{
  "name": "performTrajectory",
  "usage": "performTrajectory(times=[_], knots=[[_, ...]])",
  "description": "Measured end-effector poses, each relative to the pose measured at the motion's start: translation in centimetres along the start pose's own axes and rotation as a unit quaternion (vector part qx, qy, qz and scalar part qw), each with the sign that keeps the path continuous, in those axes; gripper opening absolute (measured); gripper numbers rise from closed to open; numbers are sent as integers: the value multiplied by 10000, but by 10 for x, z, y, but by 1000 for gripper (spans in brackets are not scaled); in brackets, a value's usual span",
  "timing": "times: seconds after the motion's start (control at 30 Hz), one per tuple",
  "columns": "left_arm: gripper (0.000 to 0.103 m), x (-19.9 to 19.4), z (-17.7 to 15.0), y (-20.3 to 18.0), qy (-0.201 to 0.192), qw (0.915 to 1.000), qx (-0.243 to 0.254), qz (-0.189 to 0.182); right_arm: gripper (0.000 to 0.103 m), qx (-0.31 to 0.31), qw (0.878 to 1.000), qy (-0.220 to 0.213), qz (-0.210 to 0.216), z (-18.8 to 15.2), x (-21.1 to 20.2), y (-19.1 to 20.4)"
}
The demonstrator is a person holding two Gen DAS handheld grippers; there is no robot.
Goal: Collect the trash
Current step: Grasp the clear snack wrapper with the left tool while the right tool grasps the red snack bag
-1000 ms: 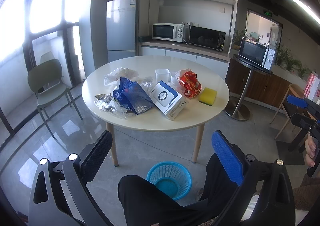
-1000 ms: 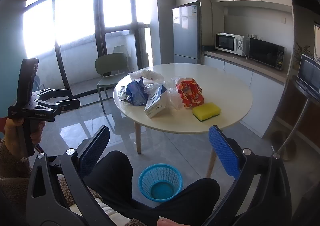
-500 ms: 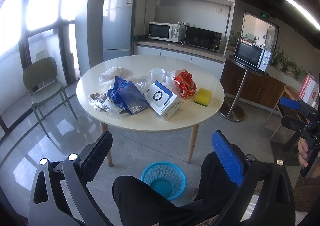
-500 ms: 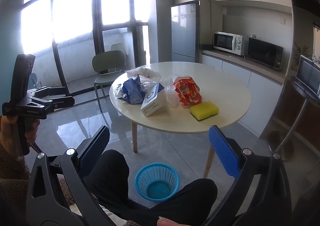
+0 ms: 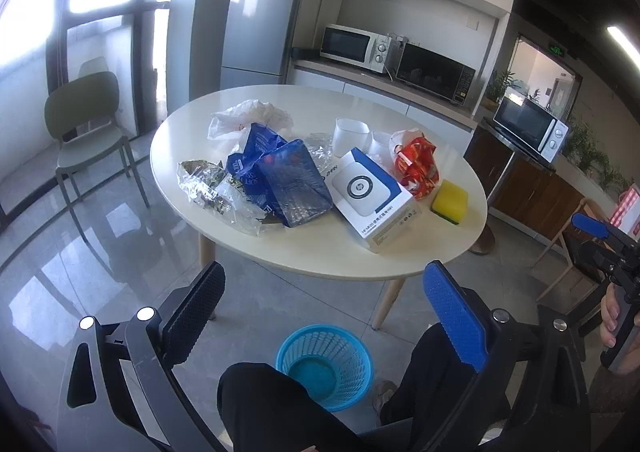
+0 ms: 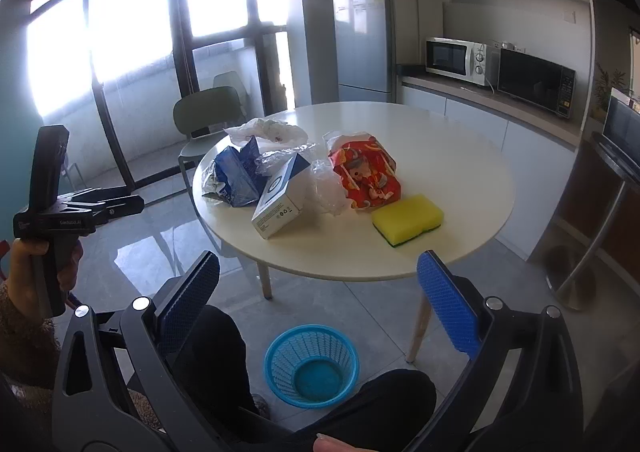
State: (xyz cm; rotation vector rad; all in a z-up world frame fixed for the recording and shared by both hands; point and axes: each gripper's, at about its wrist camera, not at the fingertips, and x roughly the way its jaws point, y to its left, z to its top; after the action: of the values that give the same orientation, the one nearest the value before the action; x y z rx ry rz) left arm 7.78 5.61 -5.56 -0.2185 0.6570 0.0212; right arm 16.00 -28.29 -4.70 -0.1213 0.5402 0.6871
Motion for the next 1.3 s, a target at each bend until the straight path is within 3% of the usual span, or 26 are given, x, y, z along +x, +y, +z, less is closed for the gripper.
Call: performTrajectory(times=[0.23,0.4,0.83,1.3], knots=[[97,24,11,23,-70,9991,-363,-186,94,166,9992,305,206,5,51,-11],[97,40,18,34,-20,9986,-501,-175,94,116,9991,401,75,9,73,-15],[97,79,23,56,248,9979,-589,59,94,423,9979,377,302,16,103,-31],[97,109,28,79,254,9977,-569,274,94,344,9980,523,80,48,163,-43]])
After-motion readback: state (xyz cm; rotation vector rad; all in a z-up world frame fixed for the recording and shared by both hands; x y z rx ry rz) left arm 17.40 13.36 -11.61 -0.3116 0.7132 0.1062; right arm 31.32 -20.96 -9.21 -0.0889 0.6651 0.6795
